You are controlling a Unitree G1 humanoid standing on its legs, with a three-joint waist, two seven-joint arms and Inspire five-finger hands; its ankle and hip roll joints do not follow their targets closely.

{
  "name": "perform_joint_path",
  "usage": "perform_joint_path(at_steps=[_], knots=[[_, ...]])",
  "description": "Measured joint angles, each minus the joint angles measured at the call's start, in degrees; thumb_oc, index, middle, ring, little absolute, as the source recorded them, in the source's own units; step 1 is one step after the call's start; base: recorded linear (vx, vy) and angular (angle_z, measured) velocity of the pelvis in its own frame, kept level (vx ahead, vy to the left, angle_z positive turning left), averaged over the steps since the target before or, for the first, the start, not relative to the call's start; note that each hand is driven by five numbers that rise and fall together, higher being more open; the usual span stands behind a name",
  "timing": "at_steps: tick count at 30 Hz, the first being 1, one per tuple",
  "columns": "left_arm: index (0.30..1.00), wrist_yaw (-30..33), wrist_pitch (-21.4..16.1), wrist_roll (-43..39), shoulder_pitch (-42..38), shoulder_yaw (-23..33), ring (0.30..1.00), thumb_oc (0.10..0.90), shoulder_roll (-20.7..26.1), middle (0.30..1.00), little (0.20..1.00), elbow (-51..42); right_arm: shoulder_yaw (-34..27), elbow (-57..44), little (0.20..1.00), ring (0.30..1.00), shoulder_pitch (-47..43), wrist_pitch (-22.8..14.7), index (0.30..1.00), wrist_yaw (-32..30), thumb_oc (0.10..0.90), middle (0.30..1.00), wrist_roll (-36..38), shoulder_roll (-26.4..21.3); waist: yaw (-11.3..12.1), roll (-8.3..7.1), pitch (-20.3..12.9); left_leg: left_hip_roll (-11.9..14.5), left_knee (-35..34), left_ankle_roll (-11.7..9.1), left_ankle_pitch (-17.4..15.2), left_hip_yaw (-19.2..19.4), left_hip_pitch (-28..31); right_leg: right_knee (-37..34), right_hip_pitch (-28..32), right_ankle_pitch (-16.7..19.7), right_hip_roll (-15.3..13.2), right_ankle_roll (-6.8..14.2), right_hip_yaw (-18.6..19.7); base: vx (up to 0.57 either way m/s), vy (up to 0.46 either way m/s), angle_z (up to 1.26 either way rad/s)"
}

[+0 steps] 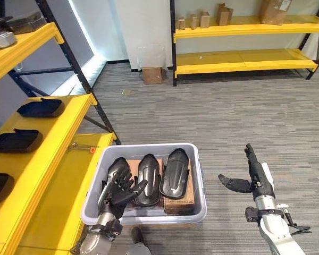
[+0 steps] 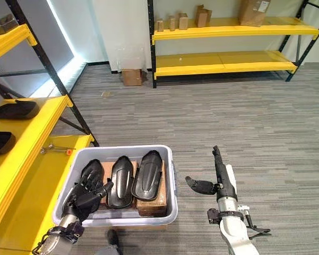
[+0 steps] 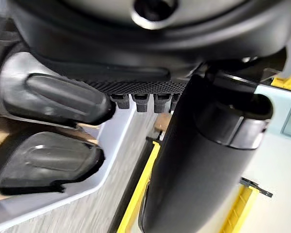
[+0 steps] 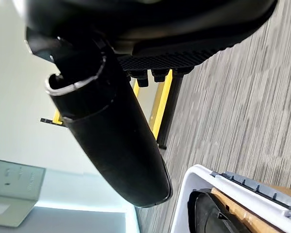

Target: Move parts from the plastic box to the shelf.

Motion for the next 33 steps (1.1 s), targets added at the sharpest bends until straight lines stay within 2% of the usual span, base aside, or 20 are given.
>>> perform_joint_path(at_steps=[2,4,6,9,13,16,19,24,28,30,31,32,33], knots=[[1.000,-0.1,-0.3,0.0,-1.4,1.4,1.000,0.900,0.4,1.000,1.000,0.5,0.1,-0.2,1.000,1.000,0.7,0.1,1.000,0.3,0.900,1.000,0.2,1.7,-0.3,-3.78,1.5,-4.2,-1.0,1.2,-0.7,0.3,0.8,1.7,-0.2,-0.9,-4.1,1.8,-0.3,0.21,0.188,0.23],[1.000,-0.1,-0.2,0.0,-1.4,2.7,1.000,0.900,1.0,1.000,1.000,0.7,-0.2,-0.4,1.000,1.000,1.2,0.0,1.000,0.6,0.900,1.000,0.2,3.0,0.4,-5.89,1.9,-6.8,-1.0,2.1,-1.5,0.6,0.1,1.4,-0.7,-0.2,-6.4,2.8,-0.3,0.21,0.191,0.11],[1.000,-0.2,0.1,0.0,-1.2,3.0,1.000,0.900,2.0,1.000,1.000,0.8,-0.4,-0.4,1.000,1.000,1.6,0.1,1.000,0.9,0.900,1.000,0.6,4.0,0.6,-6.57,1.9,-8.1,-1.0,2.9,-2.0,0.5,-0.1,1.2,-0.7,0.3,-7.7,3.1,-0.5,0.11,0.115,0.15],[1.000,-0.5,0.3,0.0,-0.8,4.9,1.000,0.900,3.4,1.000,1.000,0.7,-0.3,-0.8,1.000,1.000,1.6,0.1,1.000,1.7,0.900,1.000,0.8,5.0,2.1,-6.47,2.1,-10.0,-1.1,4.3,-3.0,0.5,-0.2,1.2,-0.7,2.3,-9.4,3.6,-1.1,0.07,0.091,0.10],[1.000,-0.5,0.9,0.0,-0.8,6.2,1.000,0.900,5.4,1.000,1.000,-0.7,-0.3,-1.0,1.000,1.000,0.4,0.1,1.000,2.0,0.900,1.000,1.0,5.5,4.3,-7.46,2.7,-10.8,-0.4,4.2,-3.5,0.4,-2.4,-1.4,-0.9,2.5,-9.9,3.7,-1.7,0.02,0.083,0.05],[1.000,-0.4,2.2,0.0,-1.0,6.0,1.000,0.900,5.2,1.000,1.000,-0.8,-0.3,-0.9,1.000,1.000,-1.5,0.1,1.000,2.0,0.900,1.000,1.0,5.5,5.6,-8.06,3.5,-9.9,3.1,4.2,-4.3,0.1,-6.3,-4.2,-1.6,3.4,-9.1,5.3,-1.8,0.03,0.060,0.06],[1.000,-0.3,2.6,0.1,-0.9,6.1,1.000,0.900,5.2,1.000,1.000,-0.8,-0.2,-0.9,1.000,1.000,-2.2,0.1,1.000,1.6,0.900,1.000,0.9,5.3,7.0,-8.75,4.2,-9.4,5.0,4.0,-5.3,-0.3,-7.1,-5.2,-1.3,3.4,-9.1,5.3,-1.8,0.06,0.058,0.00],[1.000,-0.3,3.6,0.1,-1.2,6.3,1.000,0.900,5.2,1.000,1.000,-0.8,0.1,-0.9,1.000,1.000,-5.3,0.1,1.000,0.7,0.900,1.000,-0.1,5.3,8.4,-8.76,4.6,-9.6,7.6,4.7,-6.8,0.1,-8.1,-5.4,-1.5,3.8,-9.4,5.9,-1.9,0.02,0.119,-0.02],[1.000,-1.2,3.6,0.3,-1.8,6.1,1.000,0.900,5.2,1.000,1.000,-0.7,0.1,-0.7,1.000,1.000,-6.3,0.3,1.000,0.1,0.900,1.000,-0.2,5.4,8.1,-9.02,4.8,-10.1,9.0,5.3,-8.1,0.5,-8.1,-4.0,-1.9,4.2,-9.9,5.6,-2.2,0.01,0.160,-0.06],[1.000,-1.6,3.6,0.5,-2.0,6.1,1.000,0.900,5.2,1.000,1.000,-0.7,0.4,-0.4,1.000,1.000,-6.9,0.5,1.000,0.0,0.900,1.000,-0.2,5.5,7.8,-8.97,4.8,-9.8,7.9,5.6,-8.2,1.4,-7.2,-0.4,-3.8,4.8,-10.2,5.0,-2.3,-0.02,0.049,-0.36],[1.000,-1.5,3.6,0.4,-1.2,6.1,1.000,0.900,5.1,1.000,1.000,-0.7,1.2,-0.4,1.000,1.000,-7.1,1.1,1.000,0.0,0.900,1.000,-0.1,5.6,7.6,-8.84,4.8,-9.4,3.4,6.0,-7.0,2.9,-3.2,5.0,-6.2,5.5,-11.1,5.4,-2.0,-0.02,-0.068,-0.64],[1.000,-1.4,3.6,0.4,-0.9,6.0,1.000,0.900,5.3,1.000,1.000,-0.6,1.9,-0.5,1.000,1.000,-7.3,0.9,1.000,0.0,0.900,1.000,-0.1,5.4,7.0,-8.33,4.9,-9.3,0.4,5.9,-5.8,3.7,-0.9,7.3,-7.7,4.3,-10.9,5.7,-2.0,-0.03,-0.177,-0.64],[1.000,-1.4,3.6,0.4,-1.4,5.7,1.000,0.900,5.9,1.000,1.000,-0.6,2.3,-0.7,1.000,1.000,-6.9,0.6,1.000,0.1,0.900,1.000,-0.1,5.4,6.1,-7.86,5.1,-9.1,-1.7,6.3,-5.5,3.7,0.5,4.6,-8.7,3.3,-9.8,5.8,-1.4,-0.01,-0.127,-0.26]])
